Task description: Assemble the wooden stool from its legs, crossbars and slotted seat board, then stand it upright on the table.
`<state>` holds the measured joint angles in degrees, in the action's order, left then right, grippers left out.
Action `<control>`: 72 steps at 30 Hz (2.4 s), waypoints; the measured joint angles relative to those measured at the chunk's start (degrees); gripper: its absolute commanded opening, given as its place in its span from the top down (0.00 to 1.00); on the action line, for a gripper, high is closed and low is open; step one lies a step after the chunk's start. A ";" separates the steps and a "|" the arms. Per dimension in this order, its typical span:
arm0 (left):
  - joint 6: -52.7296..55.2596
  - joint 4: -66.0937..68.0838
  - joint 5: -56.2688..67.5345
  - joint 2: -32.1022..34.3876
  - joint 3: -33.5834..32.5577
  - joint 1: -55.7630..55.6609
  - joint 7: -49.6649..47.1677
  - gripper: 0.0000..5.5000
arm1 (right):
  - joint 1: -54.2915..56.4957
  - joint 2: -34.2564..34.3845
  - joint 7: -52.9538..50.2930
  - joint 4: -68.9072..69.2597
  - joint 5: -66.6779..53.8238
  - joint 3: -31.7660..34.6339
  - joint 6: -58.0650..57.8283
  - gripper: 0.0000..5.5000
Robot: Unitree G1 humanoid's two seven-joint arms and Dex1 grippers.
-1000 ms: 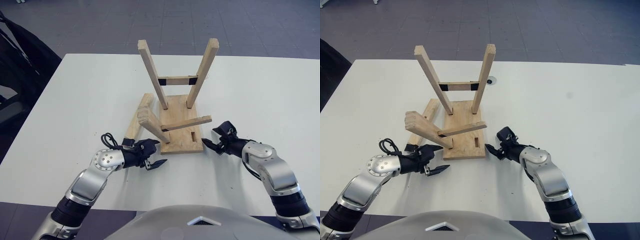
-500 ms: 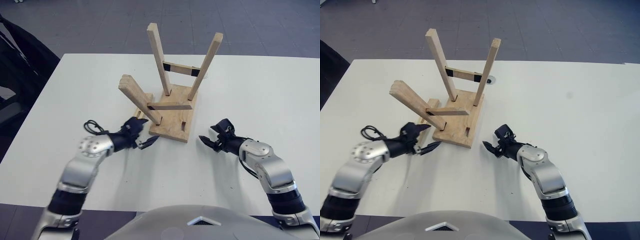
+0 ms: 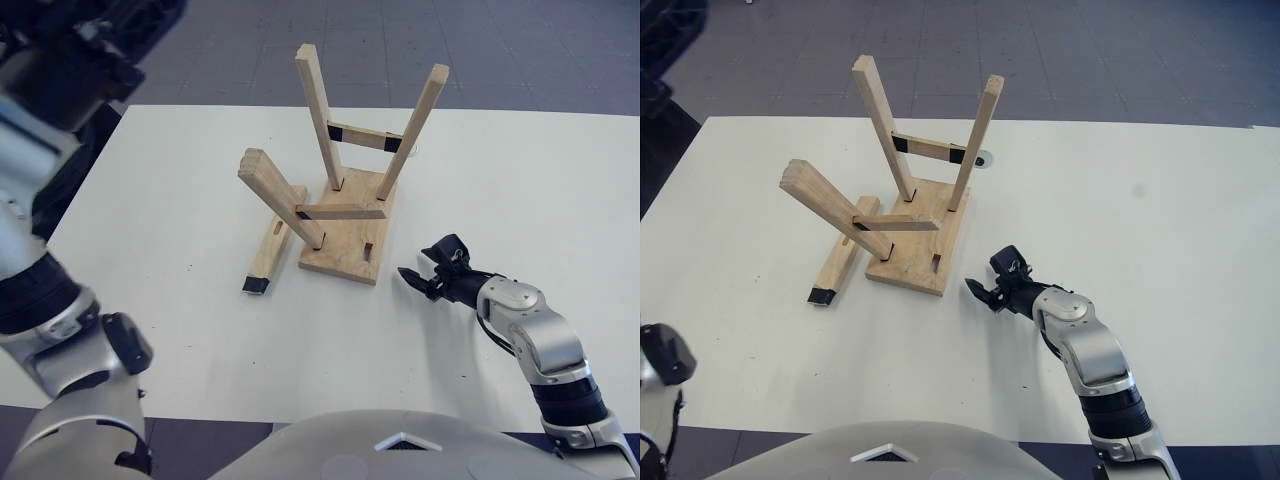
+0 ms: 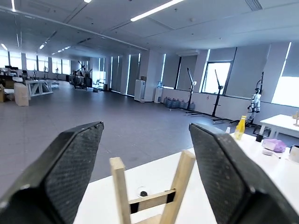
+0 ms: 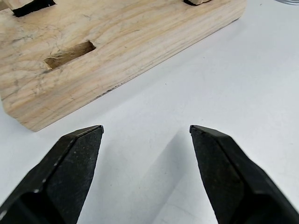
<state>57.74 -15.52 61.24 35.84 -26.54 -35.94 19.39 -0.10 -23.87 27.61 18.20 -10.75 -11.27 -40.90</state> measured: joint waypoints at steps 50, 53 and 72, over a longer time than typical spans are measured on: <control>-21.88 -7.53 -9.56 -2.36 -2.66 24.59 -6.27 0.38 | -0.71 0.41 -1.08 0.18 1.02 -0.28 -0.04 0.38; -24.92 -8.83 -17.78 -3.22 -0.10 41.58 -1.52 0.38 | -0.61 0.40 -1.13 0.13 1.04 -0.04 -0.05 0.38; -11.64 -11.31 -37.00 -6.49 24.73 50.02 -7.42 0.38 | 0.32 0.14 -0.68 -0.15 1.54 -0.11 -0.55 0.38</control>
<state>46.10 -26.83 24.24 29.36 -1.82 14.09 11.97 0.22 -23.73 26.92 18.05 -9.20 -11.37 -41.45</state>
